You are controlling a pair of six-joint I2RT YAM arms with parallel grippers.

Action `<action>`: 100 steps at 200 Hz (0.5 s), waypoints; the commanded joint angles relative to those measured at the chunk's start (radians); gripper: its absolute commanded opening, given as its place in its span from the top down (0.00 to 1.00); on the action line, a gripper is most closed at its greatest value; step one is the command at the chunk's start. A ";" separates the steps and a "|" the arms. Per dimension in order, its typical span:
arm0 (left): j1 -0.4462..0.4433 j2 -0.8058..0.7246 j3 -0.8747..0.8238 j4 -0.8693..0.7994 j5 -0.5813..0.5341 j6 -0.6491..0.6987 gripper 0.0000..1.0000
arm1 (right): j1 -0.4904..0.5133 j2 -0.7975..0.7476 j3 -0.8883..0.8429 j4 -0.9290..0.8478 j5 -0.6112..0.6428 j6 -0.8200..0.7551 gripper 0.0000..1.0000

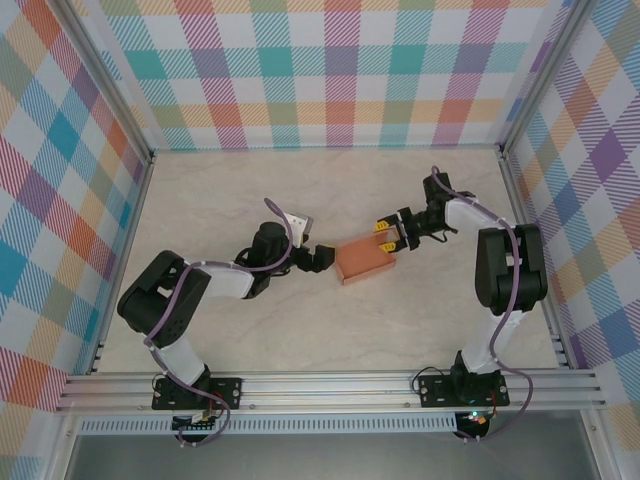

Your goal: Fold the paper box

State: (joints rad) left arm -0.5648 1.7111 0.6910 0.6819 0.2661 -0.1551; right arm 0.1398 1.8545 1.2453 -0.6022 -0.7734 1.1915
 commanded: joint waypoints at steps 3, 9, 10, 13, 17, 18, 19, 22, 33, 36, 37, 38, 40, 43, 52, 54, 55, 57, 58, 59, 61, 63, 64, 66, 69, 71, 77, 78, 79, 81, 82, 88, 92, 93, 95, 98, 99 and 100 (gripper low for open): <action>0.003 -0.021 0.017 0.078 -0.028 -0.028 0.00 | 0.017 -0.016 0.035 -0.115 0.024 0.064 0.57; 0.005 -0.030 0.014 0.077 -0.031 -0.019 0.00 | 0.017 -0.011 0.045 -0.125 0.024 0.065 0.57; 0.005 -0.031 0.013 0.078 -0.032 -0.018 0.00 | 0.017 -0.011 0.047 -0.126 0.023 0.066 0.56; 0.005 -0.035 0.011 0.076 -0.032 -0.013 0.00 | 0.017 -0.009 0.052 -0.131 0.022 0.067 0.56; 0.006 -0.038 0.009 0.074 -0.036 -0.008 0.00 | 0.017 -0.006 0.058 -0.135 0.020 0.069 0.56; 0.006 -0.040 0.009 0.073 -0.036 -0.006 0.00 | 0.017 -0.006 0.060 -0.136 0.020 0.070 0.56; 0.006 -0.040 0.007 0.073 -0.036 -0.005 0.00 | 0.017 -0.006 0.061 -0.137 0.019 0.070 0.56; 0.008 -0.043 0.005 0.070 -0.039 -0.003 0.00 | 0.017 -0.004 0.065 -0.141 0.017 0.071 0.55; 0.014 -0.048 -0.002 0.059 -0.048 0.000 0.00 | 0.016 0.006 0.080 -0.152 0.004 0.077 0.54; 0.016 -0.050 -0.005 0.057 -0.048 -0.002 0.00 | 0.015 0.008 0.086 -0.155 0.001 0.076 0.54; 0.016 -0.050 -0.005 0.057 -0.048 -0.002 0.00 | 0.015 0.009 0.088 -0.157 0.001 0.076 0.54; 0.016 -0.050 -0.005 0.056 -0.047 -0.003 0.00 | 0.016 0.009 0.089 -0.158 0.001 0.075 0.54; 0.017 -0.050 -0.007 0.057 -0.047 -0.004 0.00 | 0.015 0.012 0.093 -0.163 0.000 0.073 0.54; 0.018 -0.050 -0.009 0.057 -0.046 -0.007 0.00 | 0.015 0.014 0.100 -0.170 -0.001 0.072 0.54; 0.022 -0.047 -0.013 0.055 -0.040 -0.014 0.00 | 0.016 0.022 0.120 -0.188 -0.001 0.064 0.53; 0.022 -0.046 -0.014 0.056 -0.039 -0.016 0.00 | 0.015 0.024 0.124 -0.193 0.000 0.062 0.53; 0.022 -0.046 -0.014 0.056 -0.038 -0.017 0.00 | 0.015 0.025 0.126 -0.195 -0.001 0.062 0.53; 0.022 -0.045 -0.015 0.056 -0.037 -0.018 0.00 | 0.015 0.027 0.130 -0.198 -0.001 0.061 0.53; 0.022 -0.044 -0.015 0.057 -0.036 -0.020 0.00 | 0.015 0.027 0.132 -0.202 0.000 0.060 0.53; 0.022 -0.043 -0.015 0.057 -0.035 -0.021 0.00 | 0.015 0.028 0.134 -0.203 0.000 0.060 0.52; 0.022 -0.042 -0.015 0.057 -0.033 -0.024 0.00 | 0.015 0.030 0.138 -0.206 -0.001 0.059 0.52; 0.022 -0.040 -0.015 0.058 -0.030 -0.027 0.00 | 0.015 0.031 0.143 -0.210 -0.001 0.057 0.52; 0.022 -0.039 -0.014 0.058 -0.028 -0.028 0.00 | 0.015 0.032 0.144 -0.213 -0.001 0.056 0.52; 0.022 -0.037 -0.012 0.058 -0.025 -0.030 0.00 | 0.015 0.034 0.148 -0.217 -0.001 0.056 0.52; 0.022 -0.035 -0.011 0.059 -0.020 -0.034 0.00 | 0.014 0.036 0.153 -0.220 -0.003 0.054 0.52; 0.022 -0.033 -0.009 0.059 -0.017 -0.037 0.00 | 0.014 0.037 0.157 -0.223 -0.003 0.054 0.52; 0.022 -0.029 -0.005 0.059 -0.009 -0.046 0.00 | 0.014 0.041 0.167 -0.230 0.000 0.051 0.51; 0.022 -0.028 -0.005 0.060 -0.008 -0.047 0.00 | 0.014 0.041 0.170 -0.232 0.000 0.050 0.51; 0.022 -0.027 -0.003 0.060 -0.007 -0.049 0.00 | 0.014 0.042 0.172 -0.234 0.001 0.050 0.51; 0.022 -0.025 -0.003 0.061 -0.004 -0.051 0.00 | 0.013 0.043 0.174 -0.237 0.002 0.048 0.51; 0.022 -0.024 -0.002 0.061 -0.003 -0.053 0.00 | 0.012 0.045 0.176 -0.239 0.004 0.048 0.51; 0.023 -0.019 0.003 0.062 0.003 -0.060 0.00 | 0.012 0.046 0.185 -0.247 0.008 0.045 0.51; 0.022 -0.015 0.006 0.061 0.006 -0.062 0.00 | 0.012 0.049 0.188 -0.249 0.012 0.044 0.51; 0.022 -0.013 0.007 0.062 0.007 -0.062 0.00 | 0.012 0.049 0.188 -0.249 0.011 0.044 0.51; 0.022 -0.012 0.008 0.061 0.009 -0.064 0.00 | 0.012 0.050 0.190 -0.250 0.011 0.043 0.51; 0.022 -0.008 0.011 0.061 0.011 -0.065 0.00 | 0.011 0.053 0.193 -0.253 0.011 0.043 0.51; 0.023 -0.006 0.011 0.061 0.012 -0.066 0.00 | 0.011 0.054 0.193 -0.253 0.011 0.042 0.51; 0.022 -0.006 0.012 0.062 0.013 -0.066 0.00 | 0.011 0.055 0.193 -0.253 0.011 0.041 0.51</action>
State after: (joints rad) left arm -0.5526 1.6970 0.6907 0.6979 0.2462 -0.1883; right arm 0.1486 1.8877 1.4002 -0.7780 -0.7593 1.2419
